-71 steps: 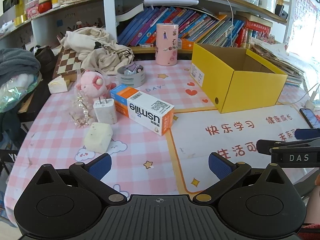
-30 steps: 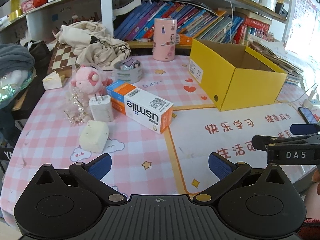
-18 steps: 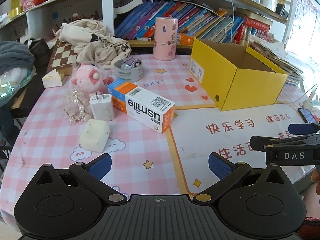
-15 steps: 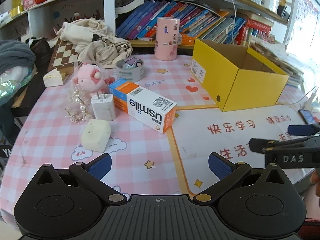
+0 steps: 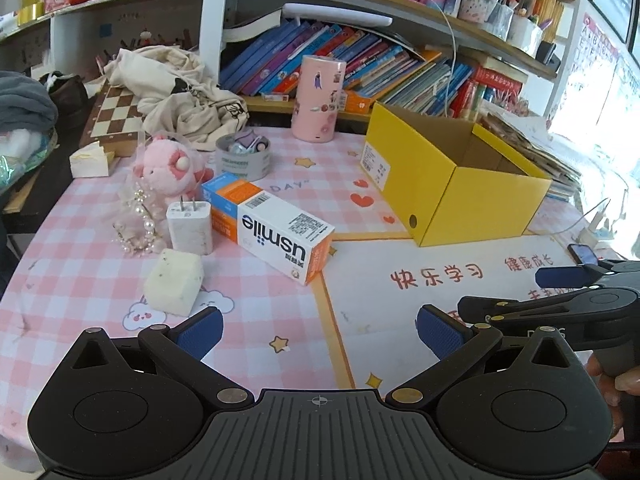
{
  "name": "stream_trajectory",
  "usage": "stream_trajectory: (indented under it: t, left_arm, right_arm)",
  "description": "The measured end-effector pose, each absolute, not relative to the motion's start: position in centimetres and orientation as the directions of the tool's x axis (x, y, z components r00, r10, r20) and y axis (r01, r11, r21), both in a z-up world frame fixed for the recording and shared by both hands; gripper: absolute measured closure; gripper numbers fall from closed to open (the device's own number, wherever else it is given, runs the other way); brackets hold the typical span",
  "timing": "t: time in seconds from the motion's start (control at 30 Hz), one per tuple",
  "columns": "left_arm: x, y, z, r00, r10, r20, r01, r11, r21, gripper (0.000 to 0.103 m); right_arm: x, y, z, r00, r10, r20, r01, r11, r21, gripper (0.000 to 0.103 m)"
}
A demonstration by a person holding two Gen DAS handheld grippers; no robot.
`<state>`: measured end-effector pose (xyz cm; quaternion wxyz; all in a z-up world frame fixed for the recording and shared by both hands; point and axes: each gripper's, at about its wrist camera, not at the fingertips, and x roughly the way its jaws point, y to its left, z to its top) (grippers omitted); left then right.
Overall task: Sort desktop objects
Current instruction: 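Move the right tool to the Usmile toothpaste box and close on it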
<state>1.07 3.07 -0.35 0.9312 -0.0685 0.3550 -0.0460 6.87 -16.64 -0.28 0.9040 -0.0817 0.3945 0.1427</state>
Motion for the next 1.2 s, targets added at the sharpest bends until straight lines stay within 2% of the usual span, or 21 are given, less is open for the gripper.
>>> stream_trajectory:
  t: [0.27, 0.4, 0.9, 1.2]
  left_arm:
    - [1.3, 3.2, -0.3, 0.736, -0.123, -0.666, 0.046, 0.99, -0.131, 0.0]
    - [1.8, 3.6, -0.5, 0.713, -0.077, -0.697, 0.009, 0.995, -0.101, 0.0]
    - [2.5, 5.0, -0.9, 0.699, 0.0, -0.715, -0.086, 0.993, -0.084, 0.0]
    - [3.7, 5.8, -1.7, 0.648, 0.083, -0.757, -0.182, 0.982, -0.048, 0.0]
  right_arm:
    - [7.4, -15.9, -0.4, 0.641, 0.21, -0.738, -0.34, 0.94, -0.027, 0.0]
    - [7.7, -15.4, -0.4, 0.639, 0.23, -0.734, -0.362, 0.932, -0.023, 0.0]
    - [8.9, -12.5, -0.9, 0.597, 0.287, -0.749, -0.488, 0.871, -0.055, 0.0]
    - [12.5, -10.4, -1.6, 0.549, 0.352, -0.758, -0.573, 0.819, -0.035, 0.002]
